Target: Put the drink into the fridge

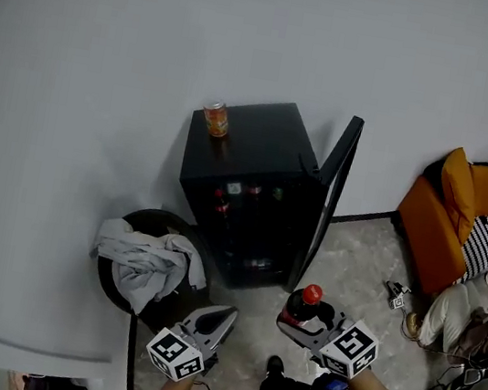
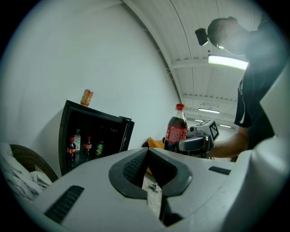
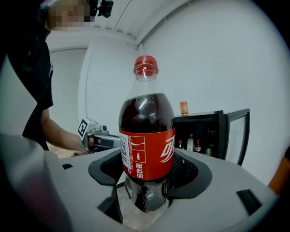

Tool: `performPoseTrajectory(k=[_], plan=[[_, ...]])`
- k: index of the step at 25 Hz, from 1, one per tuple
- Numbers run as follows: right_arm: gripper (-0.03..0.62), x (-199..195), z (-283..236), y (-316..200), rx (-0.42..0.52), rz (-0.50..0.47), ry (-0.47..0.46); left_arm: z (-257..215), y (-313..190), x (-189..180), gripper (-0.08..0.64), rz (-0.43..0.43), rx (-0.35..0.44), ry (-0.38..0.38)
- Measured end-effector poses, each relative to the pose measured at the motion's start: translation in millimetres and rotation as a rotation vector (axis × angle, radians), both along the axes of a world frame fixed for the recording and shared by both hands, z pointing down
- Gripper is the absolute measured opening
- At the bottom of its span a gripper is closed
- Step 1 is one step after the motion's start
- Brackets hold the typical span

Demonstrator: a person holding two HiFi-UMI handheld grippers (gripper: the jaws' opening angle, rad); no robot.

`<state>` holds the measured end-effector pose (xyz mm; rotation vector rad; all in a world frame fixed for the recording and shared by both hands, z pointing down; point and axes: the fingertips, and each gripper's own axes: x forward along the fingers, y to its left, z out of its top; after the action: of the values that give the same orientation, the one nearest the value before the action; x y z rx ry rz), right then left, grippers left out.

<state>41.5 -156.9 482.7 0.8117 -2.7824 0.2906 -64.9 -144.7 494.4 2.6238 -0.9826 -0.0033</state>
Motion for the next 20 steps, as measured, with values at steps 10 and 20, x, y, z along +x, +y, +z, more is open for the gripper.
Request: performPoseTrajectory(k=[10,20], plan=[[0.325,-5.4,14.2,-41.3,-0.004,-0.067,0.035,-0.1,-48.3,16.9,0.009,-0.009,-0.034,-0.013],[0.325,-30.8,32.3,-90.1,-0.037,-0.037,0.068,18.5,-96.1,-9.8,0.009,0.021,-0.067,-0.003]])
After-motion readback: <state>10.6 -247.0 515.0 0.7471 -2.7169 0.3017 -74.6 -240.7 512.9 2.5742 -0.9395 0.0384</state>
